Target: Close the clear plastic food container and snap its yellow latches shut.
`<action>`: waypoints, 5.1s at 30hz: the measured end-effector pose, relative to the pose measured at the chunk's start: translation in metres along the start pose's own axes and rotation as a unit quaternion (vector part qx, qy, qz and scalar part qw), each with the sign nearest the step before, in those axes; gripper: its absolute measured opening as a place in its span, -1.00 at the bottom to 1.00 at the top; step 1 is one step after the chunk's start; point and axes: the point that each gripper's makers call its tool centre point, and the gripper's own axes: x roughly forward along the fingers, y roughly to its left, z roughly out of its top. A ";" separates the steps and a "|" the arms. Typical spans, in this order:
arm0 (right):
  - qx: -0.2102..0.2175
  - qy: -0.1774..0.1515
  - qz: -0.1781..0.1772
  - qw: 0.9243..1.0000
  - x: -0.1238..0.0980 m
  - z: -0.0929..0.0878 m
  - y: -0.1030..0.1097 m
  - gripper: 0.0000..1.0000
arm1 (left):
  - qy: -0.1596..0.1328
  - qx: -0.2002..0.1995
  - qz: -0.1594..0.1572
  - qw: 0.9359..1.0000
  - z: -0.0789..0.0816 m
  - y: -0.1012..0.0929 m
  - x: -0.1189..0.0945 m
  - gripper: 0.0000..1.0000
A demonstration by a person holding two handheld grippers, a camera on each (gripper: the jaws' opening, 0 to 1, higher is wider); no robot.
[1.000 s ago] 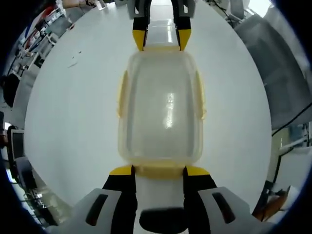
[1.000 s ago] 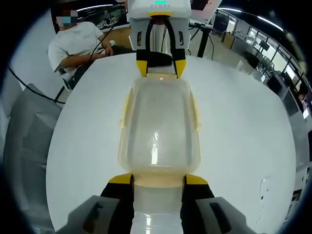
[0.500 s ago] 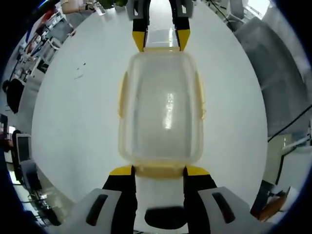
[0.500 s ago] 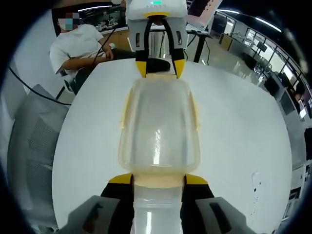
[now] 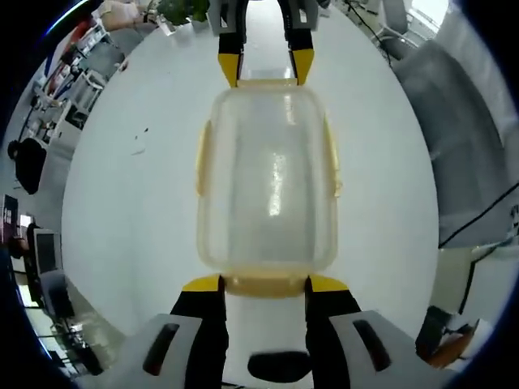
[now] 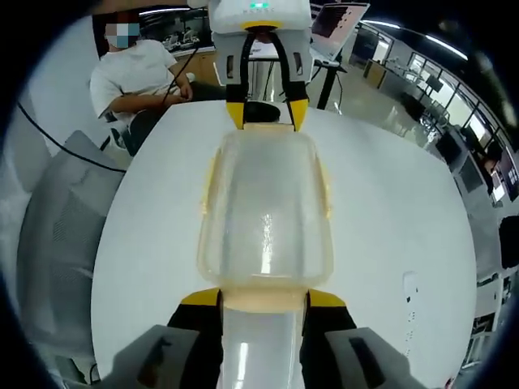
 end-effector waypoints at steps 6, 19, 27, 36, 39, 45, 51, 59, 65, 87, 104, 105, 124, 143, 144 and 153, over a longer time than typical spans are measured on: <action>0.000 0.002 -0.001 1.000 -0.010 -0.014 0.000 -0.32 | -0.003 -0.001 0.002 1.000 0.017 0.000 0.004 -0.33; 0.000 0.009 -0.003 1.000 -0.026 -0.048 -0.001 -0.30 | -0.009 0.000 0.001 1.000 0.054 0.002 0.012 -0.32; 0.001 0.014 -0.002 1.000 -0.034 -0.065 0.002 -0.30 | -0.011 0.000 -0.003 1.000 0.070 -0.001 0.018 -0.32; 0.001 0.021 -0.005 1.000 -0.044 -0.085 0.004 -0.30 | -0.015 0.004 -0.002 1.000 0.094 -0.002 0.021 -0.32; 0.001 0.020 -0.006 1.000 -0.047 -0.091 0.005 -0.30 | -0.015 0.003 -0.002 1.000 0.101 -0.004 0.023 -0.32; 0.002 0.022 -0.006 1.000 -0.051 -0.104 0.008 -0.30 | -0.017 0.004 -0.003 1.000 0.114 -0.009 0.027 -0.32; 0.002 0.027 -0.007 1.000 -0.055 -0.119 0.010 -0.29 | -0.021 0.004 -0.006 1.000 0.127 -0.009 0.035 -0.32; 0.004 0.032 -0.006 0.999 -0.058 -0.134 0.010 -0.29 | -0.026 0.003 -0.007 1.000 0.141 -0.009 0.042 -0.32; 0.008 0.033 -0.004 0.999 -0.058 -0.144 0.010 -0.29 | -0.028 0.005 -0.008 1.000 0.149 -0.008 0.046 -0.32; 0.006 0.045 -0.002 0.999 -0.058 -0.164 0.012 -0.29 | -0.033 0.002 -0.010 0.999 0.163 -0.014 0.060 -0.32; 0.009 0.049 0.006 0.999 -0.050 -0.167 0.013 -0.28 | -0.035 0.000 -0.015 0.999 0.160 -0.016 0.068 -0.31; 0.010 0.049 0.006 0.999 -0.049 -0.168 0.013 -0.28 | -0.035 0.001 -0.015 0.999 0.160 -0.016 0.069 -0.31; 0.010 0.052 0.008 0.999 -0.041 -0.172 0.012 -0.28 | -0.046 -0.003 -0.019 0.999 0.159 -0.017 0.075 -0.30; 0.020 0.045 0.011 0.999 -0.046 -0.191 0.019 0.00 | -0.068 -0.037 -0.045 0.996 0.153 -0.019 0.067 -0.16; 0.024 0.044 0.012 0.999 -0.047 -0.191 0.020 -0.02 | -0.070 -0.041 -0.045 0.996 0.152 -0.020 0.066 -0.16; 0.102 -0.002 -0.011 0.995 -0.058 -0.180 0.023 -0.12 | -0.099 -0.129 -0.029 0.986 0.154 -0.021 0.054 -0.15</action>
